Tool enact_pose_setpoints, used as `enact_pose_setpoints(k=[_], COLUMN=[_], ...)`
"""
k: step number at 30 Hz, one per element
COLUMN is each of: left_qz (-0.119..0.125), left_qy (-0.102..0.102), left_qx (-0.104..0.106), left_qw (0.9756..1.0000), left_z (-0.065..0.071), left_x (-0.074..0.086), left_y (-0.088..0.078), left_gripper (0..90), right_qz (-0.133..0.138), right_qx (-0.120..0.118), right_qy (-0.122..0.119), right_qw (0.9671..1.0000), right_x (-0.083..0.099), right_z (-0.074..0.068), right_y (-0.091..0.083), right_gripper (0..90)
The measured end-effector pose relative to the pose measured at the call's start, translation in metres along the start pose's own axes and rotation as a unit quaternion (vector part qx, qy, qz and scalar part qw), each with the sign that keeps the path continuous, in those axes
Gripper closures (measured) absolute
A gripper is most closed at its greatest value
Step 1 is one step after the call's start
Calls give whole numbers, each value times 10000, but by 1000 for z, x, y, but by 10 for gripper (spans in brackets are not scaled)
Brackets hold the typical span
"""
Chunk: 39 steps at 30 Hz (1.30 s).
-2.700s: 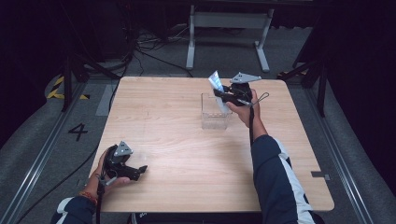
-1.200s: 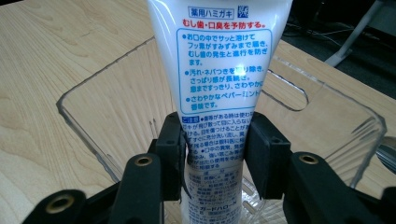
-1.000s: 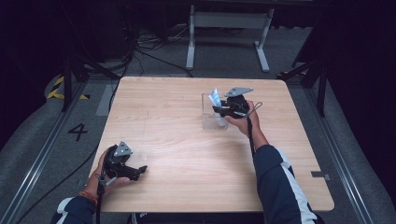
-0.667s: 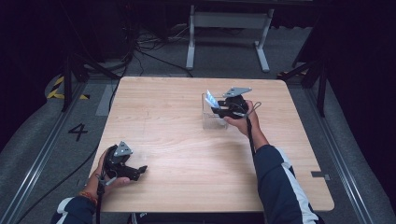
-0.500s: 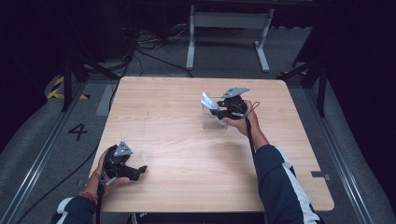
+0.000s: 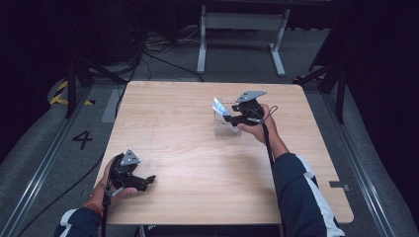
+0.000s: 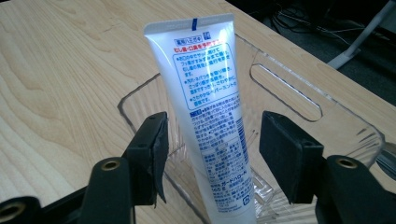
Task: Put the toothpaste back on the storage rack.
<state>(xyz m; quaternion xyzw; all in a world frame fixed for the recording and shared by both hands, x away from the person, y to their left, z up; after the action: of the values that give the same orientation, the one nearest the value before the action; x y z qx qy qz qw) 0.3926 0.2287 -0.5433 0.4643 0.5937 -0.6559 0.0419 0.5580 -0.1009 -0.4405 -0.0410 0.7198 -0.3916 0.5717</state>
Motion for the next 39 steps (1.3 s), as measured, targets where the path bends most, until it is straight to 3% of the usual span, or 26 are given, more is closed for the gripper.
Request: enact_pose_setpoints(k=[22,39], left_qz=[23,27], left_qy=[1,2], left_qx=[-18,20], left_qw=[10000,10000], left_z=[0,0], left_x=[0,-1], left_y=[0,1], left_gripper=[7,5], right_qz=[-248,-415], right_qx=[266,431], right_qy=[-381,-478], right_qw=[9986,9971], right_x=[8,45], right_z=[-18,-23], right_y=[-41,-71], right_gripper=[303,289])
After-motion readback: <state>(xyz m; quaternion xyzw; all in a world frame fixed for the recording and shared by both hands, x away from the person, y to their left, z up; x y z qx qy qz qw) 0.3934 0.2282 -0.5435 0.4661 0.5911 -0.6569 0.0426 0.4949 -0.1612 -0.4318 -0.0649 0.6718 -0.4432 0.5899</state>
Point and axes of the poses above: each handheld gripper's, and its own axes: y roughly forward along the jaws, x roughly out of its underside, z roughly to its right, the point moved 8 cm from there along y, roughly forward along the jaws, and after that the axes turned 11 degrees about -x, right-handed, at the moved point
